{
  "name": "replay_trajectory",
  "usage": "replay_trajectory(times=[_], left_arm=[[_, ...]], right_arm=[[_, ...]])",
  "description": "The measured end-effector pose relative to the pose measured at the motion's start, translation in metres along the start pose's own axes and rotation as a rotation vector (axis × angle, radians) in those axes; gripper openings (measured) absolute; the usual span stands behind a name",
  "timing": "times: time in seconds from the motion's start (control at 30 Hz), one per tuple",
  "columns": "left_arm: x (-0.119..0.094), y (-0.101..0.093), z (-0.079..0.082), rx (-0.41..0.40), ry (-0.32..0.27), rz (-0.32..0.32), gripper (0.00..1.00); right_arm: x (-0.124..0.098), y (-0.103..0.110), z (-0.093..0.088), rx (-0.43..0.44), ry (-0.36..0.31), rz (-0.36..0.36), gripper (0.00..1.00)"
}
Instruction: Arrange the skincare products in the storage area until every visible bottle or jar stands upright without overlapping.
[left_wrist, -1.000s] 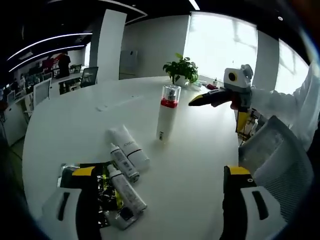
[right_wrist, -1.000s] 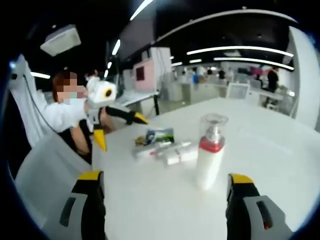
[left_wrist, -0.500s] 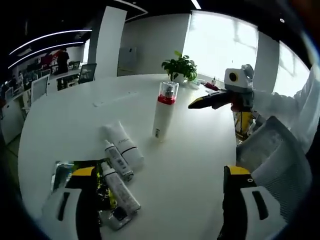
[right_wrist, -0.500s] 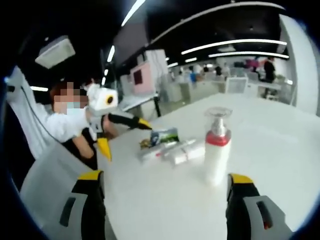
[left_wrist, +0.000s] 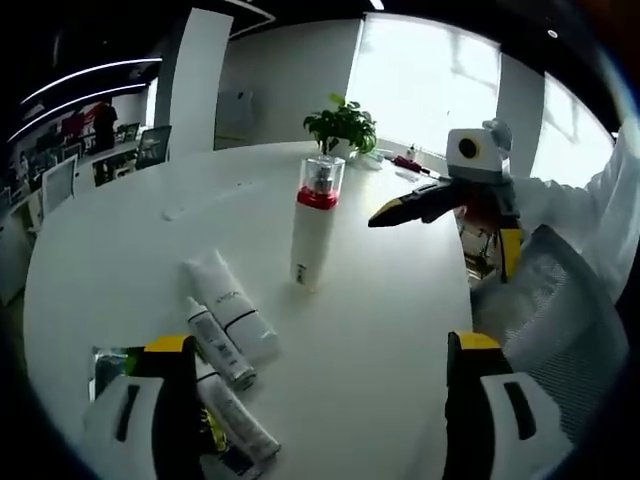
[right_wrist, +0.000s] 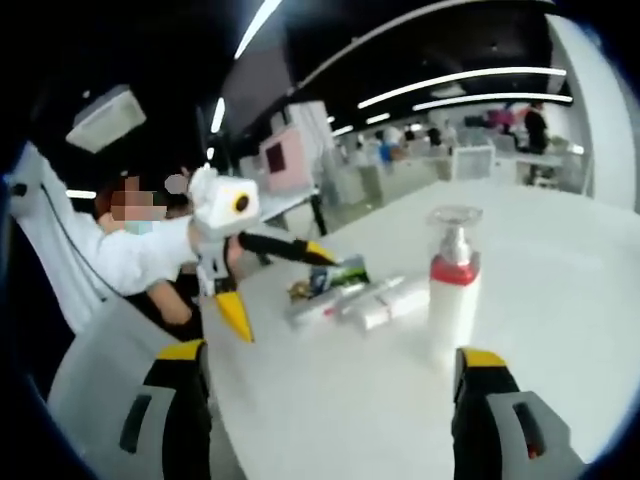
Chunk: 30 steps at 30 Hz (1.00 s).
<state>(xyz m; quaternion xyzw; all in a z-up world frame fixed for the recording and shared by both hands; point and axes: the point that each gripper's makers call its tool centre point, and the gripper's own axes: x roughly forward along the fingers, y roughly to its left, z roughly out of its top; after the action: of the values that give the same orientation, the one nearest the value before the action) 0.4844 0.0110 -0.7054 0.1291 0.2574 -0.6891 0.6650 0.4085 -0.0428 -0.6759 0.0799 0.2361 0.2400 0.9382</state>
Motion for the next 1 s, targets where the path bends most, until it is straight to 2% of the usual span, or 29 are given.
replay_trajectory(times=[0.37, 0.47, 0.67, 0.8, 1.0], left_arm=[[0.026, 0.005, 0.001, -0.035, 0.022, -0.033, 0.90], [0.032, 0.006, 0.004, -0.058, 0.020, -0.046, 0.83], [0.045, 0.022, 0.002, -0.126, 0.020, -0.013, 0.83], [0.049, 0.024, 0.000, -0.134, 0.031, -0.013, 0.79], [0.056, 0.028, -0.006, -0.145, 0.055, -0.005, 0.77]], right_arm=[[0.002, -0.006, -0.006, 0.036, -0.021, -0.020, 1.00], [0.002, -0.009, -0.011, 0.041, -0.013, -0.027, 1.00], [0.001, -0.014, -0.017, 0.069, -0.018, -0.040, 1.00], [0.001, -0.017, -0.018, 0.040, -0.009, -0.047, 1.00], [-0.001, -0.024, -0.014, 0.069, -0.037, -0.056, 1.00]])
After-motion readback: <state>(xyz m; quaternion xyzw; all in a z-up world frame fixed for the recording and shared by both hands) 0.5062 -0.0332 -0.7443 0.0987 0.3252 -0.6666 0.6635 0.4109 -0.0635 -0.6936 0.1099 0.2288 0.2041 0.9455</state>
